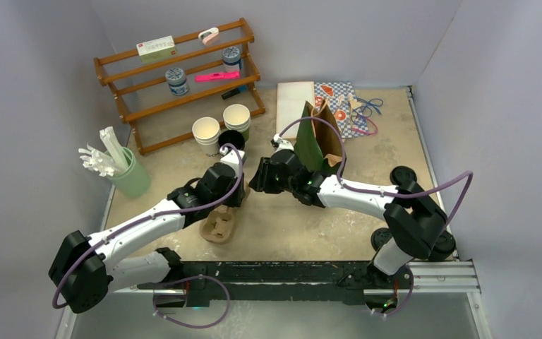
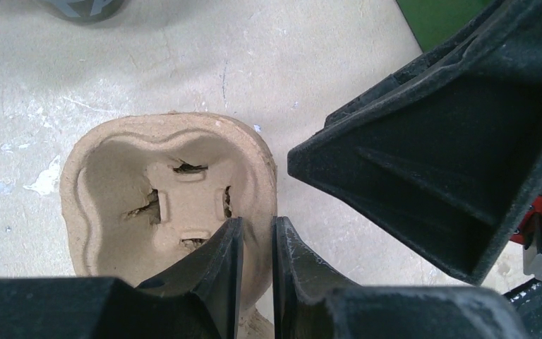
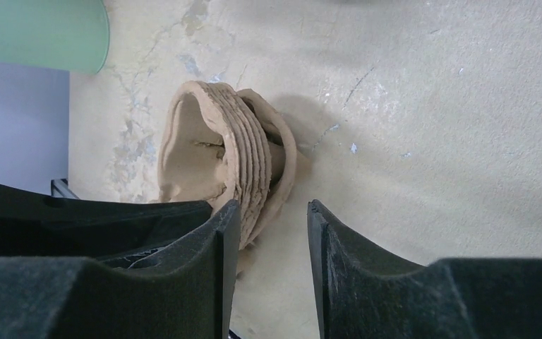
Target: Pack the takeout coffee
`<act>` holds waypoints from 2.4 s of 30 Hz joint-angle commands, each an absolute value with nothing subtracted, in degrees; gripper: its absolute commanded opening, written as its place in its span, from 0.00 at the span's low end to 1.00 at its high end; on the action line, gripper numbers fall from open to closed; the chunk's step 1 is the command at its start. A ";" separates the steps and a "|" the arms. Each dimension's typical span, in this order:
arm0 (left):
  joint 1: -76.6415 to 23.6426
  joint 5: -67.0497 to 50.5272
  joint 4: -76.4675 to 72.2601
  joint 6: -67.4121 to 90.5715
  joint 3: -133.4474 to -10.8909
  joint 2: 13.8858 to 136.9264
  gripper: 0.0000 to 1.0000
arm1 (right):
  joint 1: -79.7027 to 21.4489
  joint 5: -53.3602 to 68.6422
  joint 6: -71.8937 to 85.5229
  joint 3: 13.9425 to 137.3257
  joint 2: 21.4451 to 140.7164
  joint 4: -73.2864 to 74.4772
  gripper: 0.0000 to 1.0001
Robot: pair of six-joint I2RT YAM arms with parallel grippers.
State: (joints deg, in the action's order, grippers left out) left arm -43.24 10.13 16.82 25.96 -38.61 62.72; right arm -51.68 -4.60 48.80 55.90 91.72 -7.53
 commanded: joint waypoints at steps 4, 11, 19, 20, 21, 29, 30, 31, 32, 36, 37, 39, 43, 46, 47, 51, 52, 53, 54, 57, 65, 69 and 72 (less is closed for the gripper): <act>-43.07 9.14 13.71 26.02 -38.70 61.34 0.03 | -51.49 -2.90 47.90 57.56 91.78 -9.51 0.41; -43.08 8.92 13.62 26.19 -38.67 61.22 0.03 | -51.50 -1.58 47.77 58.04 93.44 -9.57 0.38; -43.07 8.56 13.51 26.11 -38.67 60.73 0.03 | -51.45 -0.09 47.90 58.80 95.09 -9.90 0.35; -43.07 8.38 13.49 26.04 -38.67 60.73 0.02 | -51.49 -0.09 47.90 58.72 95.09 -10.07 0.35; -43.13 8.27 13.53 26.02 -38.67 60.72 0.02 | -51.50 -0.09 47.90 58.65 95.05 -10.29 0.35; -43.07 8.69 13.69 26.43 -38.74 60.72 0.02 | -51.47 -0.66 48.57 56.28 92.62 -11.17 0.35; -43.13 8.77 13.65 26.53 -38.76 60.73 0.02 | -51.46 -0.56 48.72 56.03 92.48 -11.35 0.35; -43.07 8.85 13.71 26.61 -38.76 60.79 0.02 | -51.49 -0.45 48.90 55.85 92.46 -11.34 0.34; -43.08 8.94 13.71 26.63 -38.76 60.86 0.02 | -51.50 -0.44 48.97 55.75 92.44 -11.34 0.34; -42.98 9.18 13.94 26.92 -38.85 61.07 0.02 | -51.46 -1.04 49.21 55.14 91.99 -11.53 0.32; -43.02 9.41 14.11 27.02 -38.85 61.08 0.02 | -51.50 -1.39 49.25 54.99 91.80 -11.52 0.31; -42.98 9.78 14.47 27.20 -38.98 61.01 0.02 | -51.43 -1.93 49.42 54.66 91.27 -11.55 0.29; -42.92 10.35 15.01 27.45 -39.02 60.52 0.02 | -51.45 -2.33 49.51 54.14 90.45 -12.01 0.28; -42.89 9.93 14.98 27.30 -39.02 60.23 0.02 | -51.46 -0.62 48.71 54.29 90.75 -12.96 0.29; -42.89 9.67 14.86 27.14 -39.02 60.21 0.01 | -51.50 -0.16 48.43 54.43 90.86 -13.31 0.29; -42.94 8.79 14.90 26.76 -39.20 60.14 0.00 | -51.49 0.77 47.94 54.54 91.37 -14.17 0.31; -42.92 8.71 14.96 26.80 -39.24 60.05 0.00 | -51.45 1.04 47.99 54.57 91.52 -14.20 0.31; -42.96 8.63 14.98 26.81 -39.28 59.92 0.00 | -51.46 1.17 47.99 54.65 91.70 -14.24 0.31; -42.91 8.49 14.98 26.72 -39.29 59.80 0.00 | -51.49 1.29 47.98 54.74 91.89 -14.24 0.31; -42.92 7.44 14.66 25.95 -39.45 59.51 0.00 | -51.47 1.80 47.90 54.84 92.19 -14.55 0.31; -42.89 7.03 14.56 25.54 -39.99 58.66 0.00 | -51.47 2.21 47.78 55.63 93.97 -14.15 0.28; -42.95 8.00 15.30 25.74 -40.08 57.76 0.00 | -51.42 2.28 48.21 55.72 94.31 -14.22 0.23; -42.91 8.41 15.38 25.59 -40.00 56.91 0.00 | -51.34 2.12 48.25 55.72 94.39 -14.16 0.21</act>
